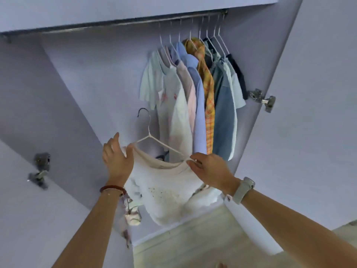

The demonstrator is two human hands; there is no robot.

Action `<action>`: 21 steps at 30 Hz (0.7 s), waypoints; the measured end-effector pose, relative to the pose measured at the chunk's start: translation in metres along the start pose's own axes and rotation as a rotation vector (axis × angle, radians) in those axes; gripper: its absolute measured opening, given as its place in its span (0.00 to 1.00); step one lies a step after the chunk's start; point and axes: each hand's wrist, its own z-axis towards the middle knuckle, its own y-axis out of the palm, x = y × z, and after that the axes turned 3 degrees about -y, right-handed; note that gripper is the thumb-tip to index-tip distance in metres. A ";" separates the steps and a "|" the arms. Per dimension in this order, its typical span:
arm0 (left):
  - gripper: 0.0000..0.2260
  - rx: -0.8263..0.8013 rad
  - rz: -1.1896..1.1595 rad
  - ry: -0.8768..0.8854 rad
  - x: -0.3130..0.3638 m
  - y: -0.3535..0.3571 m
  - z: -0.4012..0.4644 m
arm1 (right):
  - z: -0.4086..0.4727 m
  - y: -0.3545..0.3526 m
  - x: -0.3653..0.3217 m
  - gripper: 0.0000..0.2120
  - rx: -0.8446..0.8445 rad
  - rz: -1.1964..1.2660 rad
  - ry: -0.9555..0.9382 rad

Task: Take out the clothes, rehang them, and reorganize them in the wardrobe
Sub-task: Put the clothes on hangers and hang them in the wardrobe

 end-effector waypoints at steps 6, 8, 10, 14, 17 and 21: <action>0.21 0.179 -0.028 0.181 0.036 -0.031 0.039 | 0.092 0.016 -0.023 0.14 0.098 0.034 0.094; 0.20 0.273 0.018 0.320 0.060 -0.040 0.057 | 0.124 0.012 -0.027 0.13 0.155 0.090 0.106; 0.20 0.375 0.078 0.421 0.085 -0.049 0.076 | 0.154 0.006 -0.031 0.13 0.195 0.132 0.108; 0.24 0.592 0.268 0.647 0.132 -0.062 0.117 | 0.210 -0.005 -0.036 0.13 0.280 0.187 0.122; 0.29 0.658 0.393 0.641 0.153 -0.066 0.149 | 0.248 -0.008 -0.041 0.13 0.361 0.210 0.131; 0.31 0.658 0.497 0.579 0.151 -0.062 0.175 | 0.293 -0.009 -0.048 0.12 0.390 0.192 0.164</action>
